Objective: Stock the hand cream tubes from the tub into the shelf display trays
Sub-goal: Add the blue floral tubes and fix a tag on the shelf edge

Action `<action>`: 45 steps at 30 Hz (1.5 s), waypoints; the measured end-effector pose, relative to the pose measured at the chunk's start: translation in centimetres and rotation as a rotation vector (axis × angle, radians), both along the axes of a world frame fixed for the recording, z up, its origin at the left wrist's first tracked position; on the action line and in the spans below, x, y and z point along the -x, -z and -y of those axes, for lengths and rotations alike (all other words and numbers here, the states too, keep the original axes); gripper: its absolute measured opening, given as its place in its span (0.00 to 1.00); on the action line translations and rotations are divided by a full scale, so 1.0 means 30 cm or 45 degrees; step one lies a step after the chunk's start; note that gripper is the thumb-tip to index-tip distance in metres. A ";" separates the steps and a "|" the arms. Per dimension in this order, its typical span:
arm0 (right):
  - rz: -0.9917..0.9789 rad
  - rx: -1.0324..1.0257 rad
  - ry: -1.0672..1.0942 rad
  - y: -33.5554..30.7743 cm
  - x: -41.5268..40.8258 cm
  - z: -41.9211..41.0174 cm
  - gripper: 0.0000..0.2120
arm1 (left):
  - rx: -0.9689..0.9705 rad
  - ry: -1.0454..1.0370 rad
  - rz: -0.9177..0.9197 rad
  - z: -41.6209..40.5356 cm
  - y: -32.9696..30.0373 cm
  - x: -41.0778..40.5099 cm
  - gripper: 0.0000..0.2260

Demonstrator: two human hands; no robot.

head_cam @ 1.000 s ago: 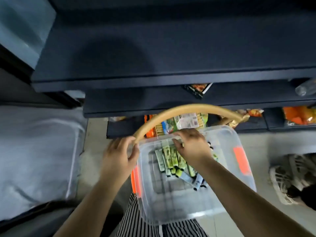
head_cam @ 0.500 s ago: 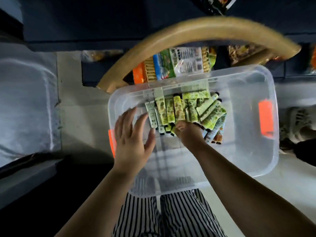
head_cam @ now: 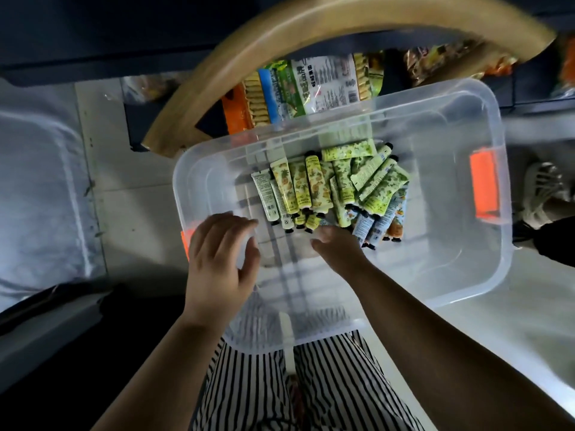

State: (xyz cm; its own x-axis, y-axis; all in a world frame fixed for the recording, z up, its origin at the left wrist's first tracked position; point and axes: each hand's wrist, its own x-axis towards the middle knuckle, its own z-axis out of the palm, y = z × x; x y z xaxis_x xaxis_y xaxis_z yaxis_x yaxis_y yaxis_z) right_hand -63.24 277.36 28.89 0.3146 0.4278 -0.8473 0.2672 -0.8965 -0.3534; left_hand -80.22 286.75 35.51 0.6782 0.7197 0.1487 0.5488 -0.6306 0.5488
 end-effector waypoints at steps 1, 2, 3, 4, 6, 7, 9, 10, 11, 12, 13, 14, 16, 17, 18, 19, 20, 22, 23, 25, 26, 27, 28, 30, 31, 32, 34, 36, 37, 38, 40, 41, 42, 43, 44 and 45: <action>0.079 0.042 0.017 -0.005 -0.026 0.020 0.14 | -0.018 0.007 -0.028 0.002 0.007 -0.002 0.07; 0.159 0.085 0.060 -0.012 -0.048 0.039 0.11 | -0.046 0.012 -0.071 0.005 0.015 -0.003 0.07; 0.218 0.120 0.086 -0.023 -0.058 0.051 0.10 | -0.073 0.016 -0.110 0.009 0.021 -0.004 0.07; 0.220 0.116 0.054 -0.033 -0.051 0.045 0.11 | -0.084 0.018 -0.131 0.013 0.024 -0.004 0.08; 0.040 -0.026 -0.061 -0.039 0.012 -0.012 0.17 | -0.069 0.020 -0.106 0.015 0.022 -0.010 0.06; -0.070 -0.109 -0.068 -0.033 0.059 -0.059 0.19 | -0.059 0.020 -0.086 0.014 0.019 -0.012 0.06; -0.190 -0.163 -0.013 -0.005 0.143 -0.157 0.22 | -0.044 0.015 -0.074 0.015 0.015 -0.011 0.05; -0.205 -0.154 0.011 0.018 0.171 -0.201 0.23 | -0.035 0.008 -0.079 0.014 0.014 -0.009 0.05; -0.202 -0.137 0.036 0.038 0.185 -0.236 0.24 | -0.027 0.003 -0.086 0.013 0.015 -0.010 0.05; -0.193 -0.119 0.083 0.069 0.194 -0.254 0.24 | -0.018 0.004 -0.093 0.012 0.017 -0.008 0.05; -0.168 -0.111 0.127 0.094 0.196 -0.259 0.23 | -0.013 0.007 -0.094 0.012 0.020 -0.007 0.05; -0.118 -0.122 0.150 0.116 0.192 -0.256 0.22 | -0.010 0.008 -0.087 0.012 0.021 -0.007 0.05; 0.009 -0.194 0.099 0.151 0.197 -0.246 0.19 | -0.001 -0.005 -0.074 0.013 0.025 -0.005 0.05; 0.065 -0.233 0.048 0.167 0.205 -0.246 0.19 | -0.004 -0.017 -0.066 0.014 0.028 -0.004 0.05; 0.118 -0.256 -0.003 0.182 0.215 -0.250 0.19 | -0.003 -0.027 -0.052 0.015 0.029 -0.002 0.05; 0.180 -0.250 -0.050 0.192 0.226 -0.259 0.21 | 0.002 -0.035 -0.031 0.017 0.029 -0.002 0.05; 0.245 -0.230 -0.080 0.205 0.240 -0.273 0.22 | 0.015 -0.047 -0.001 0.017 0.030 0.000 0.05; 0.352 -0.160 -0.073 0.221 0.255 -0.304 0.23 | 0.059 -0.067 0.071 0.014 0.029 0.004 0.05; 0.399 -0.132 -0.080 0.227 0.256 -0.318 0.21 | 0.073 -0.066 0.099 0.013 0.029 0.007 0.05; 0.460 -0.109 -0.130 0.241 0.249 -0.338 0.19 | 0.064 -0.040 0.127 0.015 0.029 0.011 0.05; 0.435 -0.114 -0.135 0.244 0.243 -0.345 0.20 | 0.057 -0.024 0.133 0.016 0.031 0.013 0.05; 0.377 -0.123 -0.107 0.245 0.232 -0.350 0.19 | 0.052 -0.016 0.135 0.016 0.032 0.014 0.05; 0.293 -0.148 -0.036 0.245 0.221 -0.353 0.18 | 0.047 -0.016 0.137 0.018 0.032 0.015 0.05; -0.018 -0.214 0.259 0.232 0.199 -0.344 0.12 | 0.044 -0.023 0.140 0.019 0.032 0.013 0.04; -0.241 -0.230 0.471 0.216 0.190 -0.335 0.09 | 0.049 -0.025 0.143 0.018 0.032 0.013 0.04; -0.457 -0.227 0.657 0.194 0.182 -0.325 0.08 | 0.054 -0.028 0.149 0.018 0.033 0.013 0.04; -0.765 -0.204 0.872 0.144 0.157 -0.301 0.09 | 0.043 -0.027 0.154 0.018 0.034 0.013 0.04; -0.955 -0.254 0.931 0.090 0.129 -0.274 0.08 | 0.034 -0.008 0.142 0.018 0.036 0.015 0.05; -1.032 -0.288 0.983 0.064 0.115 -0.256 0.09 | 0.040 0.001 0.138 0.018 0.038 0.015 0.05; -1.090 -0.324 1.044 0.036 0.102 -0.238 0.08 | 0.048 0.005 0.136 0.020 0.040 0.015 0.05; -1.110 -0.408 1.096 -0.009 0.073 -0.189 0.09 | 0.068 -0.002 0.148 0.022 0.036 0.016 0.05; -1.088 -0.431 1.096 -0.033 0.060 -0.167 0.10 | 0.086 -0.008 0.178 0.019 0.031 0.015 0.05; -1.072 -0.442 1.096 -0.048 0.046 -0.140 0.08 | 0.120 -0.008 0.229 0.015 0.019 0.012 0.05; -1.073 -0.430 1.123 -0.068 0.033 -0.120 0.05 | 0.160 -0.006 0.283 0.011 0.002 0.009 0.05; -1.088 -0.420 1.165 -0.075 0.022 -0.099 0.06 | 0.202 -0.012 0.324 0.008 -0.012 0.002 0.06; -1.097 -0.387 1.212 -0.092 0.012 -0.085 0.08 | 0.250 -0.033 0.349 0.007 -0.027 -0.010 0.06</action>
State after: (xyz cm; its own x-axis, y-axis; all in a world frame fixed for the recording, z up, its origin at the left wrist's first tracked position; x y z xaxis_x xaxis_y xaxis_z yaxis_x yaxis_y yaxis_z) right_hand -63.60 279.91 31.63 0.0080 0.5481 -0.8363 -0.8301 -0.4627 -0.3112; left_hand -79.92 286.53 36.33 0.6132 0.7691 0.1800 0.3782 -0.4860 0.7879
